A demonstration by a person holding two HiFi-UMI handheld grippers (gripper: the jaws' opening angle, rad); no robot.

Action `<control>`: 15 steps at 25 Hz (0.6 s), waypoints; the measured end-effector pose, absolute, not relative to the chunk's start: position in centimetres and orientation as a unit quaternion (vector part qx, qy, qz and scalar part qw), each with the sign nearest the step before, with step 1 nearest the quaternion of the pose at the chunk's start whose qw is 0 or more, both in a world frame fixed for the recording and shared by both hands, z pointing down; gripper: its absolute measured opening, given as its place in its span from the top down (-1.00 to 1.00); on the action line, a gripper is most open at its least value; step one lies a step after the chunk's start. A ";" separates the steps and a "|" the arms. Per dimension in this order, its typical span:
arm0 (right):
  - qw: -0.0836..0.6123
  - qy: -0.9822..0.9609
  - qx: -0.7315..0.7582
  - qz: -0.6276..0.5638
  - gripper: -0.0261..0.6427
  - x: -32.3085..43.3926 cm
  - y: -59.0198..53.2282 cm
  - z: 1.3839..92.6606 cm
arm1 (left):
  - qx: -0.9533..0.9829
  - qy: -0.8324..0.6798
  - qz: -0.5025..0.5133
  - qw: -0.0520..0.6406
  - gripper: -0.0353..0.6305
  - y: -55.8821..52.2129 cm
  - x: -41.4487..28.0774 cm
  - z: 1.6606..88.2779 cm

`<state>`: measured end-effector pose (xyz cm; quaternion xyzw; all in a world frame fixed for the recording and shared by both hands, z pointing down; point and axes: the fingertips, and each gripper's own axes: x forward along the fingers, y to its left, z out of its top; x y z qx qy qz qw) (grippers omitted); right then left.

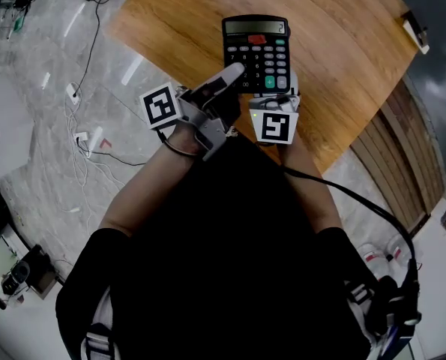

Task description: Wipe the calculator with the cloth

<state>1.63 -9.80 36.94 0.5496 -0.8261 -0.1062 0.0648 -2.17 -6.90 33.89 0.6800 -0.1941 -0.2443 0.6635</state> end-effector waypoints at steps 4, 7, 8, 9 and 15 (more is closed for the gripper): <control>0.046 -0.840 0.531 -0.097 0.74 -0.5 -9.6 36.6 | 0.679 -0.187 -0.235 0.669 0.68 -6.7 -1.6 33.7; 0.041 -0.842 0.528 -0.102 0.74 -0.2 -9.2 36.5 | 0.677 -0.190 -0.235 0.671 0.68 -6.8 -1.8 33.9; 0.034 -0.841 0.530 -0.100 0.74 0.2 -9.1 36.4 | 0.678 -0.191 -0.235 0.670 0.68 -6.8 -1.9 33.9; 0.029 -0.839 0.534 -0.097 0.74 0.7 -9.0 36.2 | 0.680 -0.191 -0.234 0.668 0.68 -6.8 -2.0 33.8; 0.029 -0.820 0.564 -0.094 0.74 4.8 -9.0 36.1 | 0.685 -0.194 -0.236 0.662 0.68 -7.1 -2.1 33.8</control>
